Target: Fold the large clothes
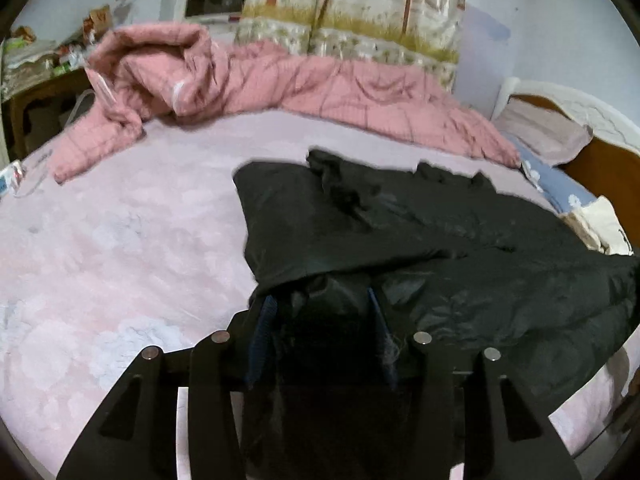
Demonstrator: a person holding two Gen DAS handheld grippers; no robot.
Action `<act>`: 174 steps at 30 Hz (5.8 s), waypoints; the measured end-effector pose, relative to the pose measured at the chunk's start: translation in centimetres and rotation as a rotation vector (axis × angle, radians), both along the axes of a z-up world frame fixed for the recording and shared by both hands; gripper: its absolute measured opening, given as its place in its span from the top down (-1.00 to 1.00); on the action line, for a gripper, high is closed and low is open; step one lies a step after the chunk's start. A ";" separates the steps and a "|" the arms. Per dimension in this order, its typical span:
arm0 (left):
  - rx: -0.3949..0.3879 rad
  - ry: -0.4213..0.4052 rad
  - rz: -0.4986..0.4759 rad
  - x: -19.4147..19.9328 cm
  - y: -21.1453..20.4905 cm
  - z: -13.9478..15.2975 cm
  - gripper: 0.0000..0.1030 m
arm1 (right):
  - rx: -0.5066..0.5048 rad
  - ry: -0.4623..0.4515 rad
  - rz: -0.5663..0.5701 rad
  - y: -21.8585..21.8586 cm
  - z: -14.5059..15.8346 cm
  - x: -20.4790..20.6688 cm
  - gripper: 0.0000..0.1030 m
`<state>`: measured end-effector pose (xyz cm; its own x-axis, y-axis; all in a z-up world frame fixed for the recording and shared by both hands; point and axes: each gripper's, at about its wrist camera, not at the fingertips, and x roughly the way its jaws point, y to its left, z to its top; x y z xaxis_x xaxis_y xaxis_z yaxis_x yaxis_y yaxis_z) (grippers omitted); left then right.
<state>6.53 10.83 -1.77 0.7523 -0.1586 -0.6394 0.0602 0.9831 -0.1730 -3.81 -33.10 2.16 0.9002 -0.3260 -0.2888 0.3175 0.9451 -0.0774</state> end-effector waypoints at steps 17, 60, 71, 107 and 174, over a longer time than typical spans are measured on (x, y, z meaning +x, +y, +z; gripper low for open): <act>0.106 -0.261 0.097 -4.3 -0.9 5.1 0.87 | 0.018 0.011 0.028 0.2 0.2 2.4 0.78; 0.360 -0.369 -0.216 -10.8 -10.5 0.6 -1.00 | -0.001 0.183 0.373 7.5 -2.6 -1.4 -1.00; 0.583 -0.211 -0.262 -8.4 -13.3 -3.9 -1.00 | -0.158 0.433 0.261 9.4 -6.3 1.4 -1.00; 0.486 -0.266 -0.016 -7.0 -9.1 -1.9 0.22 | -0.163 0.399 0.083 6.1 -5.7 3.4 0.16; 0.188 -0.506 -0.079 -1.4 -3.6 7.6 -0.83 | 0.219 -0.069 0.370 -1.8 3.3 6.5 -0.73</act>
